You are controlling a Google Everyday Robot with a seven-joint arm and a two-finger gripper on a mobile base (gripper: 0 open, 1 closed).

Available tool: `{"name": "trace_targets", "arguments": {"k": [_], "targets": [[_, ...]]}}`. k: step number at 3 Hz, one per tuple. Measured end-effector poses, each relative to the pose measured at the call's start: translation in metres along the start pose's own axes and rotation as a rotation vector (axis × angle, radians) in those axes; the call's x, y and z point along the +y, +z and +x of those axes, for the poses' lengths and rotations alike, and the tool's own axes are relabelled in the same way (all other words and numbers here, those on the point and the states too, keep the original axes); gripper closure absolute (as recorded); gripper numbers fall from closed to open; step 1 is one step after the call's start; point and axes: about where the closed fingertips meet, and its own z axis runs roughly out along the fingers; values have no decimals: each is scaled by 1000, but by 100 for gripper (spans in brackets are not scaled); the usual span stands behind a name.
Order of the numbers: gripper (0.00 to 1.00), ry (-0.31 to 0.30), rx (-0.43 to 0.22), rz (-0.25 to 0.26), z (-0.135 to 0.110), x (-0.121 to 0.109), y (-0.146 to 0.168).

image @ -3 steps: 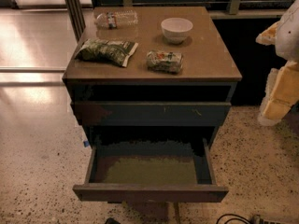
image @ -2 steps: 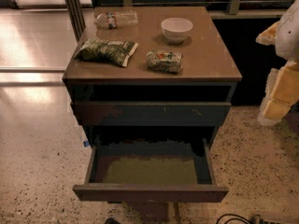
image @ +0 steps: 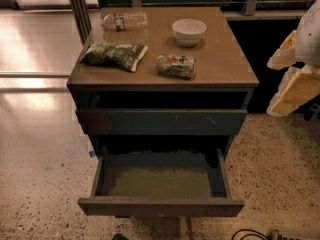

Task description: Close middle drawer

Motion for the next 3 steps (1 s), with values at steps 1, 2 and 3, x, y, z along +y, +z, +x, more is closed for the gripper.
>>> {"name": "trace_targets", "arguments": {"k": [1, 2, 3], "targets": [[61, 29, -6, -2, 3, 11, 13], [92, 197, -66, 0, 16, 60, 58], [100, 349, -140, -65, 30, 104, 107]]}}
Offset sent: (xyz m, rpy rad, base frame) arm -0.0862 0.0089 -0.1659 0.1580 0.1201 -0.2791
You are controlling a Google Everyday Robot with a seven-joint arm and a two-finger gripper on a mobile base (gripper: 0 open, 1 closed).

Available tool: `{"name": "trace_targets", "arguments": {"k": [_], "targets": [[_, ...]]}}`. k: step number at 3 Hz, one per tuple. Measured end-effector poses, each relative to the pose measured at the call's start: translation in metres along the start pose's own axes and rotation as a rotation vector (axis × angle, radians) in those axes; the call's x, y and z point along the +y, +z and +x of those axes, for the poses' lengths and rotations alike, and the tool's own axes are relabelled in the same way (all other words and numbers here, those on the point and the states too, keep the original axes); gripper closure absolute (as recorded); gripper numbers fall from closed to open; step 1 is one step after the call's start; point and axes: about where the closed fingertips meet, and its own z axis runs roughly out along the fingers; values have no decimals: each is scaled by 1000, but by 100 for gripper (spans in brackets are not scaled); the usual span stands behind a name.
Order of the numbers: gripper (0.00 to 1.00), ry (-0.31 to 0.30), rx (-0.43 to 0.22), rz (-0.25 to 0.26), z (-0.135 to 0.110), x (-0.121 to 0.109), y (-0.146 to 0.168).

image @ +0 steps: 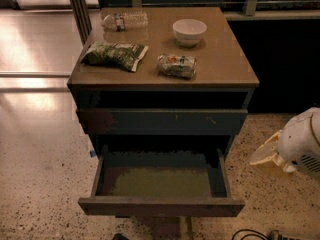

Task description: Close middle drawer

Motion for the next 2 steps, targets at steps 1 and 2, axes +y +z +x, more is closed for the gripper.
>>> {"name": "trace_targets", "arguments": {"k": [1, 2], "targets": [[100, 24, 15, -31, 14, 12, 15], [100, 25, 14, -31, 14, 12, 16]]}}
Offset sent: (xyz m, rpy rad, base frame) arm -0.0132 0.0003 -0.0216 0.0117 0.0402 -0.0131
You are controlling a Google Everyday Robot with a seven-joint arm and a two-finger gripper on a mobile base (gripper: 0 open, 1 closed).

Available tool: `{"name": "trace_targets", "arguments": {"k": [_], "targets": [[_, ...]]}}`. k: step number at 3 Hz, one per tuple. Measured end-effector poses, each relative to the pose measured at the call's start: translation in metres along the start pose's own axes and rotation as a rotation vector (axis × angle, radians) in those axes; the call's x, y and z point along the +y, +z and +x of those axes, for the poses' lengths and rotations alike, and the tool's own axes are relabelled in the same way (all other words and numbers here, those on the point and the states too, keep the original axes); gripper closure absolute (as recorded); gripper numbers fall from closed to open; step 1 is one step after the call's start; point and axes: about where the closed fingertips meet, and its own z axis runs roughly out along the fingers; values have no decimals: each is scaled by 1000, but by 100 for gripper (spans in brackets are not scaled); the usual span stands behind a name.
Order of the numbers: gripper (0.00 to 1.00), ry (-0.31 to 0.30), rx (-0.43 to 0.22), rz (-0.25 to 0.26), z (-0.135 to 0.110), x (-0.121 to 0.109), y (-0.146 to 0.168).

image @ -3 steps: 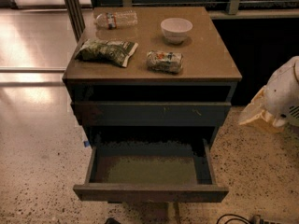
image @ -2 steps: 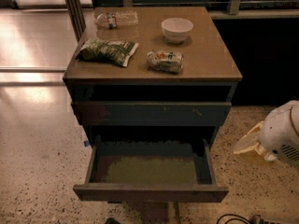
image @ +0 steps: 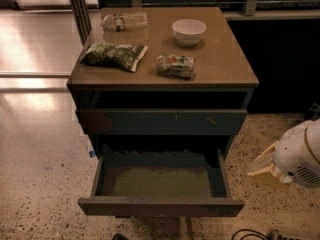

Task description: Close middle drawer

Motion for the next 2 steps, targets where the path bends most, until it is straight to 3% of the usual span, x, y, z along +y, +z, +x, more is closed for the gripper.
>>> {"name": "trace_targets", "arguments": {"k": [1, 2], "targets": [[100, 46, -59, -19, -3, 15, 16], [100, 98, -148, -56, -14, 50, 51]]}}
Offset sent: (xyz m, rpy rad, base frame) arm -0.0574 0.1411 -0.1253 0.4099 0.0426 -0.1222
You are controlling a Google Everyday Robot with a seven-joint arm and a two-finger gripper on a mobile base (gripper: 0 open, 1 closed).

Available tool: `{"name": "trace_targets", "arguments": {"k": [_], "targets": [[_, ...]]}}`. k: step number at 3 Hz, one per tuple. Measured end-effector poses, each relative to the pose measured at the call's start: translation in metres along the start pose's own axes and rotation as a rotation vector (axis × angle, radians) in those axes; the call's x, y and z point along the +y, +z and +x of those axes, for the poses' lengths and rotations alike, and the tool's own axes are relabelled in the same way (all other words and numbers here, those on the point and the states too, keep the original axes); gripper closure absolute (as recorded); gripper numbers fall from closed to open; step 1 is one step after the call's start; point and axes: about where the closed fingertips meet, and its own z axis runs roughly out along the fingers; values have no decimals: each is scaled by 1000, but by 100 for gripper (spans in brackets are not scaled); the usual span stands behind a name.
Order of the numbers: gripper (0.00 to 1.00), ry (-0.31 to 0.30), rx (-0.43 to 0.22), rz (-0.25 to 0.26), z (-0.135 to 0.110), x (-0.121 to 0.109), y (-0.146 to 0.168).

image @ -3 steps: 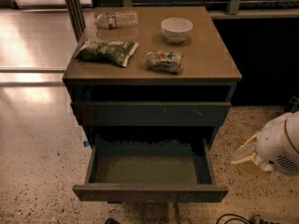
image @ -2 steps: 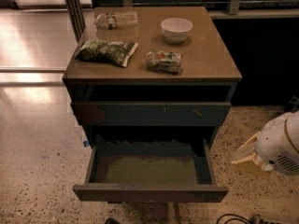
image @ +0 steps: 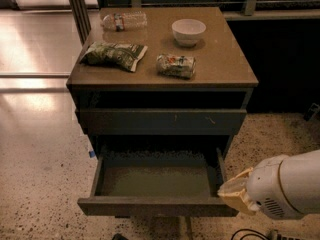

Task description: Close middle drawer

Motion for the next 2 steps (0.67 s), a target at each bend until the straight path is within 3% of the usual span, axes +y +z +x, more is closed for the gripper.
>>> {"name": "trace_targets", "arguments": {"k": [1, 2], "targets": [[100, 6, -81, -86, -5, 68, 73], [100, 2, -61, -114, 9, 109, 117]]}}
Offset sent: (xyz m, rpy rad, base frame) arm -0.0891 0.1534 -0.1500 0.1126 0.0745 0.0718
